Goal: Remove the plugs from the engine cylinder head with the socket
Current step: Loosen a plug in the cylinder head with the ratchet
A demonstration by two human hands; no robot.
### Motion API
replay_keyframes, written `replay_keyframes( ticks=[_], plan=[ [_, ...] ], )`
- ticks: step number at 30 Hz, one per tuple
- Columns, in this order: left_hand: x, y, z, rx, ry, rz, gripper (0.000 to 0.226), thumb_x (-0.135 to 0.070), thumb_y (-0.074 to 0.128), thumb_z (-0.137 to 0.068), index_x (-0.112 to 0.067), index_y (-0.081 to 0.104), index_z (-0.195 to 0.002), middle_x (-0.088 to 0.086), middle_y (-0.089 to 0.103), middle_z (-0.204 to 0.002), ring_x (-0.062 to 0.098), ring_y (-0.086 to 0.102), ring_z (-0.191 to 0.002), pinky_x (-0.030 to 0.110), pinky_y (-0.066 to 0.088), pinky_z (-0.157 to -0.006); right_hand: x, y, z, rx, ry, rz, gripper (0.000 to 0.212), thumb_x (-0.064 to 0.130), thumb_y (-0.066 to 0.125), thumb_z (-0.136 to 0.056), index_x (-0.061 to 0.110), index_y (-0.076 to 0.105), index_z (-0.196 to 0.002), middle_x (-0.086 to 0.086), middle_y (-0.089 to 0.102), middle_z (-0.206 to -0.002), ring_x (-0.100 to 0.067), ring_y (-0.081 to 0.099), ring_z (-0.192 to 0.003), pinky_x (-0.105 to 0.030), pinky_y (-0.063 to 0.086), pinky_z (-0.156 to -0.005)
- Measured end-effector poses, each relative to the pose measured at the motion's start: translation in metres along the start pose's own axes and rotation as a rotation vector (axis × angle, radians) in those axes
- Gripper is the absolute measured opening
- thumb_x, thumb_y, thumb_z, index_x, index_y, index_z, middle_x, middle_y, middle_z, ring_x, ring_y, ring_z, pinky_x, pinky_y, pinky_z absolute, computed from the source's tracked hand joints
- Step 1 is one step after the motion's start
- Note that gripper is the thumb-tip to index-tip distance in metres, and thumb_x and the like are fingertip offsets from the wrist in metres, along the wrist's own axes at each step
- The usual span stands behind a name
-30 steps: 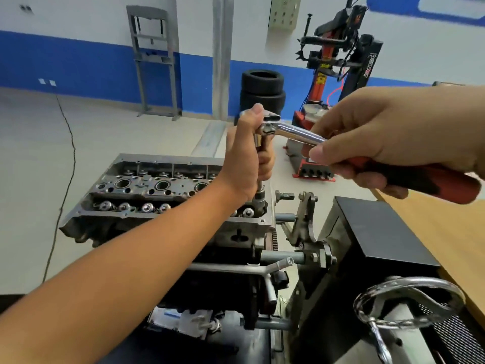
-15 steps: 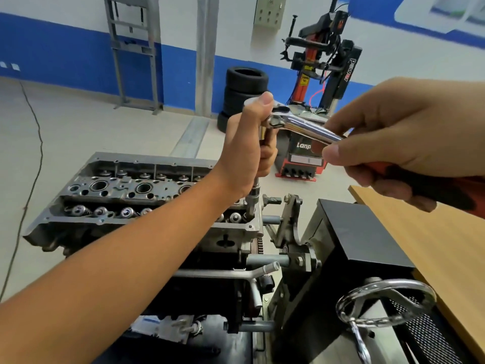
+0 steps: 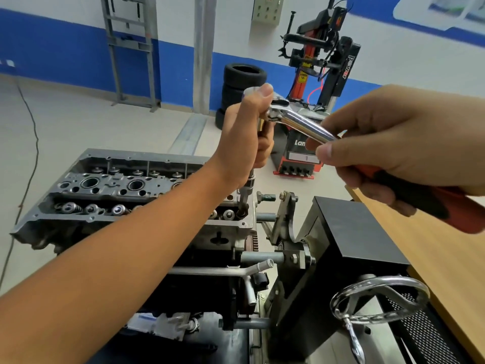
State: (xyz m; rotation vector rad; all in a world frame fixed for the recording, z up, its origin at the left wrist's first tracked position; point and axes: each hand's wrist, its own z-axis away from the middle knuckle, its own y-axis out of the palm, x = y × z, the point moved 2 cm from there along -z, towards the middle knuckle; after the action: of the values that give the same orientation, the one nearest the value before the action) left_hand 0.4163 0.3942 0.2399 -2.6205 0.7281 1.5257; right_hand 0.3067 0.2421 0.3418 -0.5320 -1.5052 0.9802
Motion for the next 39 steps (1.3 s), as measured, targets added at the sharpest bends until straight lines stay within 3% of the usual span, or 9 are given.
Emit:
replay_keyframes(
  ticks=[7, 16, 19, 22, 25, 28, 32, 36, 39],
  plan=[
    [0.001, -0.004, 0.002, 0.137, -0.017, 0.006, 0.059, -0.065, 0.045, -0.087, -0.013, 0.031, -0.063, -0.001, 0.026, -0.047, 0.019, 0.015, -0.04, 0.03, 0.012, -0.046, -0.004, 0.008, 0.005, -0.007, 0.009, -0.039, 0.023, 0.023, 0.067, -0.096, 0.003, 0.069, -0.085, -0.015, 0.058, -0.053, -0.025, 0.049, -0.031, -0.036, 0.049, -0.038],
    [0.002, -0.012, 0.002, 0.252, -0.08, 0.067, 0.059, -0.069, 0.038, -0.09, -0.022, 0.045, -0.056, -0.004, 0.025, -0.048, 0.019, 0.014, -0.041, 0.028, 0.013, -0.044, 0.012, 0.036, 0.011, -0.087, 0.032, -0.086, 0.022, 0.025, 0.081, -0.083, 0.006, 0.071, -0.089, -0.014, 0.063, -0.057, -0.025, 0.055, -0.038, -0.037, 0.052, -0.045],
    [0.003, -0.011, 0.0, 0.216, -0.069, 0.071, 0.057, -0.069, 0.041, -0.089, -0.02, 0.041, -0.06, -0.004, 0.024, -0.048, 0.018, 0.013, -0.041, 0.025, 0.015, -0.042, 0.021, 0.038, 0.015, -0.132, 0.066, 0.11, 0.03, 0.032, 0.079, -0.083, 0.005, 0.068, -0.089, -0.009, 0.067, -0.055, -0.022, 0.06, -0.039, -0.031, 0.051, -0.041],
    [0.002, -0.009, 0.002, 0.141, -0.033, 0.064, 0.055, -0.068, 0.046, -0.086, -0.017, 0.037, -0.066, -0.003, 0.022, -0.05, 0.017, 0.012, -0.042, 0.021, 0.017, -0.042, 0.036, 0.046, 0.024, -0.146, 0.119, 0.463, 0.043, 0.054, 0.067, -0.08, 0.013, 0.056, -0.09, -0.003, 0.067, -0.056, -0.014, 0.059, -0.037, -0.026, 0.047, -0.036],
    [0.002, -0.009, 0.006, 0.032, -0.003, 0.045, 0.054, -0.066, 0.046, -0.087, -0.017, 0.037, -0.067, -0.006, 0.027, -0.05, 0.014, 0.016, -0.04, 0.02, 0.019, -0.041, 0.045, 0.06, 0.037, -0.196, 0.162, 0.787, 0.048, 0.067, 0.056, -0.087, 0.024, 0.036, -0.096, 0.003, 0.059, -0.086, -0.017, 0.06, -0.065, -0.035, 0.052, -0.055],
    [0.001, -0.012, 0.009, -0.105, 0.033, 0.042, 0.053, -0.061, 0.041, -0.094, -0.013, 0.04, -0.071, -0.001, 0.028, -0.052, 0.013, 0.02, -0.04, 0.022, 0.02, -0.041, 0.056, 0.079, 0.05, -0.304, 0.105, 0.975, 0.054, 0.065, 0.047, -0.095, 0.026, 0.027, -0.125, 0.003, 0.055, -0.109, -0.025, 0.061, -0.083, -0.036, 0.048, -0.061],
    [-0.001, -0.017, 0.01, -0.176, 0.015, 0.083, 0.059, -0.068, 0.04, -0.089, -0.011, 0.045, -0.075, -0.002, 0.03, -0.052, 0.012, 0.021, -0.04, 0.022, 0.021, -0.042, 0.066, 0.095, 0.05, -0.41, 0.046, 1.093, 0.068, 0.058, 0.045, -0.102, 0.021, 0.015, -0.151, -0.005, 0.053, -0.115, -0.03, 0.05, -0.073, -0.032, 0.028, -0.048],
    [0.001, -0.024, 0.008, -0.099, -0.037, 0.063, 0.061, -0.078, 0.044, -0.079, -0.02, 0.038, -0.06, -0.003, 0.025, -0.049, 0.014, 0.018, -0.04, 0.021, 0.02, -0.042, 0.057, 0.076, 0.039, -0.451, 0.095, 0.959, 0.048, 0.055, 0.044, -0.104, 0.021, 0.038, -0.137, -0.001, 0.045, -0.083, -0.022, 0.045, -0.063, -0.032, 0.03, -0.049],
    [0.004, -0.03, 0.006, -0.026, -0.083, 0.078, 0.061, -0.081, 0.05, -0.075, -0.022, 0.039, -0.063, -0.006, 0.024, -0.048, 0.014, 0.016, -0.041, 0.022, 0.018, -0.044, 0.036, 0.046, 0.032, -0.481, 0.088, 0.941, 0.034, 0.062, 0.043, -0.098, 0.03, 0.054, -0.097, 0.001, 0.051, -0.077, -0.024, 0.05, -0.067, -0.033, 0.037, -0.054]
  ],
)
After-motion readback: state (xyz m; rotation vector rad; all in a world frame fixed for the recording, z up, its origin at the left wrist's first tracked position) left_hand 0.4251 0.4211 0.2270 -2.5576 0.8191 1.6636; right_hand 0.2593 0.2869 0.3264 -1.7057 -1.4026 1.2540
